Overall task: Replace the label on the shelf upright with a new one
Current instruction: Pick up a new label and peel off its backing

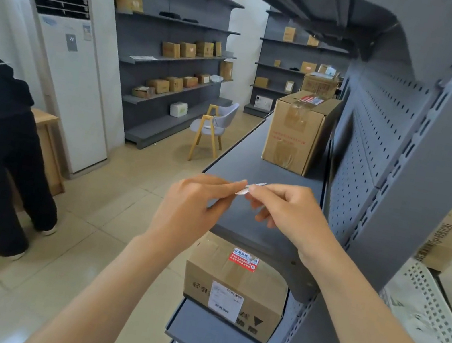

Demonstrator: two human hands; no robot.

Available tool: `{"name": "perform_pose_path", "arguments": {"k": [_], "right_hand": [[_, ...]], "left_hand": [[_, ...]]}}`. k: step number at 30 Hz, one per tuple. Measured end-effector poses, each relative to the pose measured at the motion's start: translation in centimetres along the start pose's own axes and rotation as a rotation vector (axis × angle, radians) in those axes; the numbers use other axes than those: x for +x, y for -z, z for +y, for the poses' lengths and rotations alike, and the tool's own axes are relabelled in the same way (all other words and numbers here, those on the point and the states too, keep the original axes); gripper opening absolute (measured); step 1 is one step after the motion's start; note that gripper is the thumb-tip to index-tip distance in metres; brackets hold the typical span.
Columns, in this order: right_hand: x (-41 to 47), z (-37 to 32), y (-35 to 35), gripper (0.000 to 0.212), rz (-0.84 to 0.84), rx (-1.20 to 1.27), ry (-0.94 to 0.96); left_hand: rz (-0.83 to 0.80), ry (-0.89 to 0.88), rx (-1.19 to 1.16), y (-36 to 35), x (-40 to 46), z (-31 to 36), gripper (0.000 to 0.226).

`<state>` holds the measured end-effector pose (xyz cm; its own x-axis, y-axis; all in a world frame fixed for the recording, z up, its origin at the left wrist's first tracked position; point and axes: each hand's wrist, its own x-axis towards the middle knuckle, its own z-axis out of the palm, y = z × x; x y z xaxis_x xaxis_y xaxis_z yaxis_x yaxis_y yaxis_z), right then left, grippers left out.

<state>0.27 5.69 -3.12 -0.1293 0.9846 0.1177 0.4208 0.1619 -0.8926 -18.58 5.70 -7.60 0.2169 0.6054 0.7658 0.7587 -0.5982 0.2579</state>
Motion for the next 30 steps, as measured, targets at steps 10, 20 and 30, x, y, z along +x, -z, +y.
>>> {"name": "perform_pose_path", "arguments": {"k": [10,20,30], "right_hand": [[-0.7,-0.4,0.4,0.018,-0.046,0.137,-0.016],[-0.9,-0.4,0.1,0.017,-0.051,0.16,0.018],[-0.9,-0.4,0.2,0.015,-0.031,0.206,0.039]], "left_hand": [[0.16,-0.001,-0.018,0.2,-0.1,1.0,0.034],[0.171,-0.023,-0.008,0.2,-0.1,1.2,0.034],[0.184,-0.045,0.017,0.2,0.1,1.2,0.032]]}}
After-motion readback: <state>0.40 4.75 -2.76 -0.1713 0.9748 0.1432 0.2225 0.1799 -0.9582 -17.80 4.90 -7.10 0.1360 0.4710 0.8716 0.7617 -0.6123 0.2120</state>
